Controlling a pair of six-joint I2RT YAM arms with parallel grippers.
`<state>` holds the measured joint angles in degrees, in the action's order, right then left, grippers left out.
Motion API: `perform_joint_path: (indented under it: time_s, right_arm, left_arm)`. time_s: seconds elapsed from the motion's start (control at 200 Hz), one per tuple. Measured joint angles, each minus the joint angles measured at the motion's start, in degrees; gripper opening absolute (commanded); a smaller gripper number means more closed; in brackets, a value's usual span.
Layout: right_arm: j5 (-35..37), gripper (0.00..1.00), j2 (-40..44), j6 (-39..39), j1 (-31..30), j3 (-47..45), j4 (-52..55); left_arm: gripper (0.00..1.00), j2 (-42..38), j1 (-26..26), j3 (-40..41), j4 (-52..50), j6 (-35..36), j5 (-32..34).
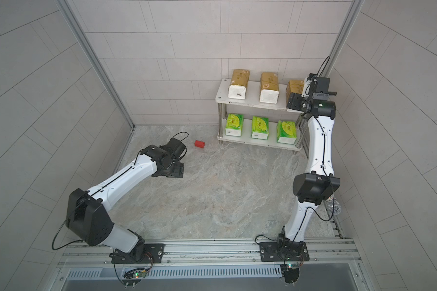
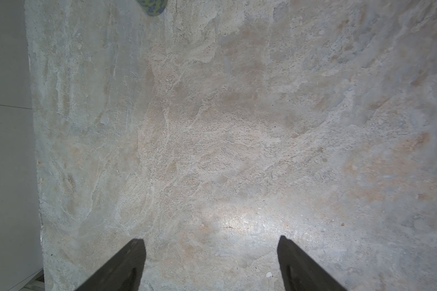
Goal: Place the tissue boxes on the shelf by color
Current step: Place a box of tissues on the shelf.
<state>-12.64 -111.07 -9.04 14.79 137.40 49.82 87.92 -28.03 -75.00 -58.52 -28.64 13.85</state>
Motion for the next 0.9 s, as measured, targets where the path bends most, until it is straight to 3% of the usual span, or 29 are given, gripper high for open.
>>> perform_joint_path:
  time_s: [0.896]
  right_arm:
    - [3.17, 0.91, -7.87, -1.09, 0.02, 6.88, -5.05]
  left_arm:
    - [0.9, 0.63, 0.0, -0.42, 0.02, -1.33, 1.03]
